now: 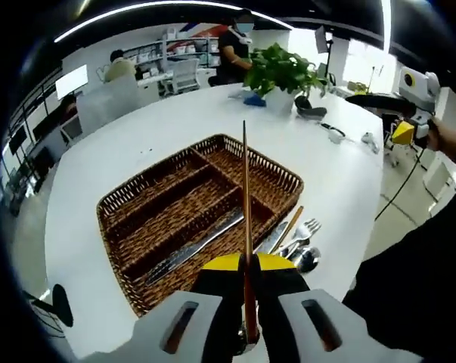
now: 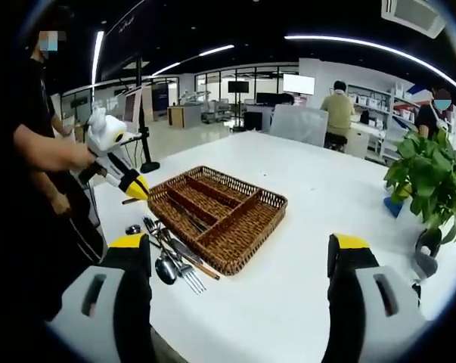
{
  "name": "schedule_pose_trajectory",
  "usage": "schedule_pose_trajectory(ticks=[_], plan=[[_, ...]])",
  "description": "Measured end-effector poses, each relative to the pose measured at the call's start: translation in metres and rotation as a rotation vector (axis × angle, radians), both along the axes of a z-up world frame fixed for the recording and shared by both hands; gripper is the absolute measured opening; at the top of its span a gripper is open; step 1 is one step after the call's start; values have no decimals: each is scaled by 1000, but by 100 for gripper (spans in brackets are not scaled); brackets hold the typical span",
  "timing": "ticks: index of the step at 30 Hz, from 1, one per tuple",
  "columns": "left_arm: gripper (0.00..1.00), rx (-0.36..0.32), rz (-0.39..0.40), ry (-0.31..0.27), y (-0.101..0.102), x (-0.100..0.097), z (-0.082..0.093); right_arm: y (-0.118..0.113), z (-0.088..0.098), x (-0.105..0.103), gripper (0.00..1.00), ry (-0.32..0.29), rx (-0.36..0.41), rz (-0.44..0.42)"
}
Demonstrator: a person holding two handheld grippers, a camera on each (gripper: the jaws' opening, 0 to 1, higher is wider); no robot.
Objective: Arrange the knives, forks, and spoons in their matching storage slots by inserting each utensil handle-first until every utensil is classified and aligned in the correct compartment
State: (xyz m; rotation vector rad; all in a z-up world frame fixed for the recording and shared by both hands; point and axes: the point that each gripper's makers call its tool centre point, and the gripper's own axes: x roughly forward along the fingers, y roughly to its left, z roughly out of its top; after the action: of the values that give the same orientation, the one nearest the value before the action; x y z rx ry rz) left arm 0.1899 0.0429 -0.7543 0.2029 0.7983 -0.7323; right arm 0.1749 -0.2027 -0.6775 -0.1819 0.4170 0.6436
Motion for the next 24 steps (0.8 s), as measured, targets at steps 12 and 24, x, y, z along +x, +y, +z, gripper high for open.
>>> schedule_pose_trajectory(ticks=[12,24], plan=[[3,-91,164,50,-12,20,-1,-3,5,2,100,-4,-1,-6],[3,-266,434,142,3,51,-3,-19,11,2,100,-19,5,-9]])
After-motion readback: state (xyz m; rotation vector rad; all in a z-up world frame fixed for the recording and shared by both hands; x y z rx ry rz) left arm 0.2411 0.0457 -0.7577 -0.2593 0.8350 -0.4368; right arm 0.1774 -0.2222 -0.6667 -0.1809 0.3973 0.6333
